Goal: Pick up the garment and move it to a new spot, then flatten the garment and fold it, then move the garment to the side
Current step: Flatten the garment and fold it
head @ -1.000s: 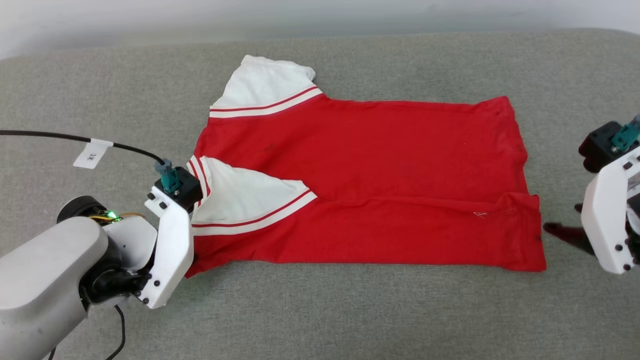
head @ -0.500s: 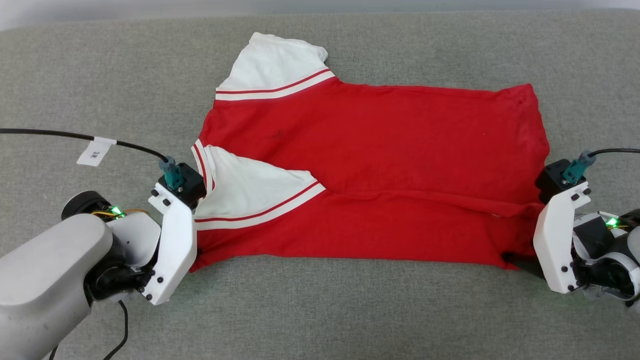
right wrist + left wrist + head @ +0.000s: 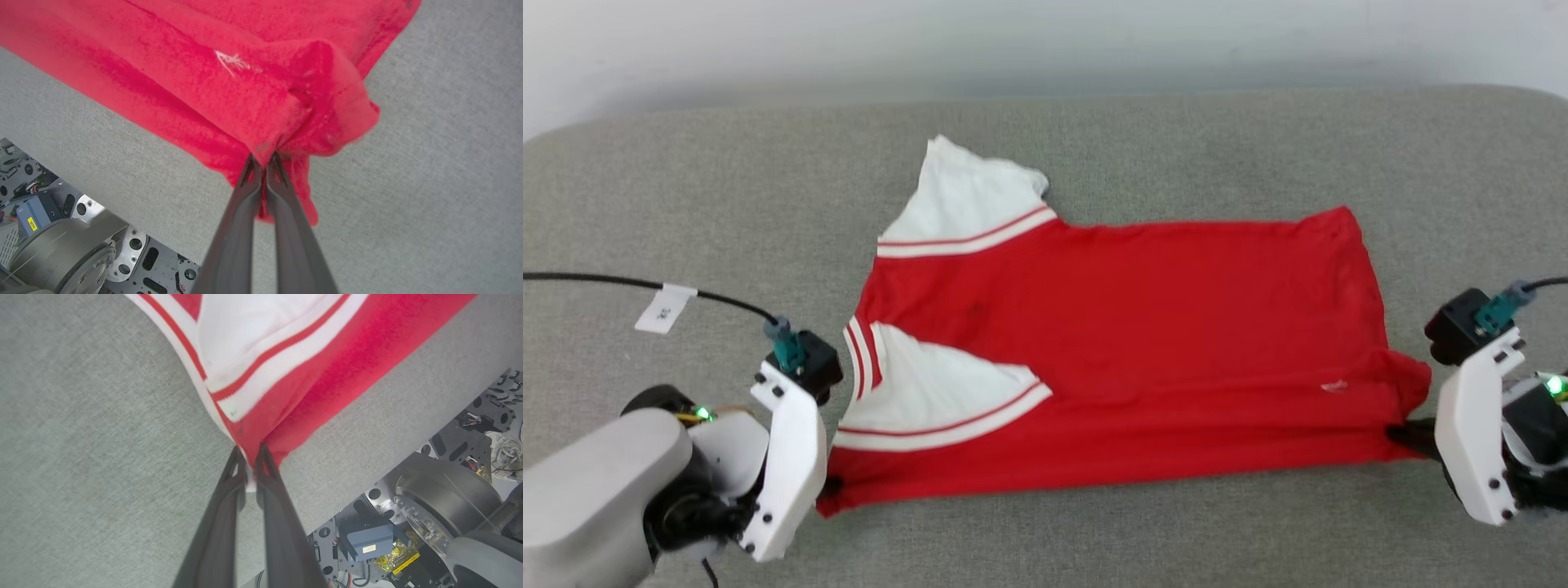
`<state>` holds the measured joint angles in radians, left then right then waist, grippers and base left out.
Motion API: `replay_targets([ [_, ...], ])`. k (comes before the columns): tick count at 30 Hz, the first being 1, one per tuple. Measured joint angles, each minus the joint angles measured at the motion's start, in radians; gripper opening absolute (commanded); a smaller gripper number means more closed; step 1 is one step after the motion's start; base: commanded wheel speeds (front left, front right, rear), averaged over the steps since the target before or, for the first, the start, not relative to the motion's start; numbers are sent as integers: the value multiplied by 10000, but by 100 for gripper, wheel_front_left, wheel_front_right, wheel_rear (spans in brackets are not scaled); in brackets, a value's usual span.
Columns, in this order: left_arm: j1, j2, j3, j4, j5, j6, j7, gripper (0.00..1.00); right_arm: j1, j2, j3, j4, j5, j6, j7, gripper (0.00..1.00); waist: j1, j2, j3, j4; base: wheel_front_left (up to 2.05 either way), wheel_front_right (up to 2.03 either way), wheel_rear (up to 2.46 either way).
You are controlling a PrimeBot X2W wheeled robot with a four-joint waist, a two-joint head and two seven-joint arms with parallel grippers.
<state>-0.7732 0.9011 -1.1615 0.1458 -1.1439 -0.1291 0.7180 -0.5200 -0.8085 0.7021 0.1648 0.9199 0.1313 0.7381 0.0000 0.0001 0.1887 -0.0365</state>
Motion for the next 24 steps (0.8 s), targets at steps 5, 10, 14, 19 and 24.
replay_targets([
  [5, 604, 236, -268, -453, -144, 13, -8, 0, 783, -690, 25, -552, 403, 4, -61, 0, 0, 0, -329, 4, 0, 0, 0],
  [10, 1079, 178, -372, -470, -209, 155, -343, 0, 1446, -750, 130, -445, 393, 4, -58, 0, 0, 0, -256, -6, 0, 0, 0],
  [14, 1141, 52, -416, -339, -17, 161, -629, 100, 1509, -407, -153, -69, 63, 0, -608, 100, 0, 0, -229, -17, 0, 0, 0],
  [19, 865, 198, 17, -320, 25, 165, -1055, 100, 1460, -176, -660, -173, -556, 0, -1785, 100, 0, 0, -382, -5, 0, 0, 0],
  [24, 33, 253, 704, -190, 704, 460, -2119, 100, 1321, 242, -1942, -489, -1290, -2, -3672, 100, 0, 0, -470, -104, 0, 0, 0],
])
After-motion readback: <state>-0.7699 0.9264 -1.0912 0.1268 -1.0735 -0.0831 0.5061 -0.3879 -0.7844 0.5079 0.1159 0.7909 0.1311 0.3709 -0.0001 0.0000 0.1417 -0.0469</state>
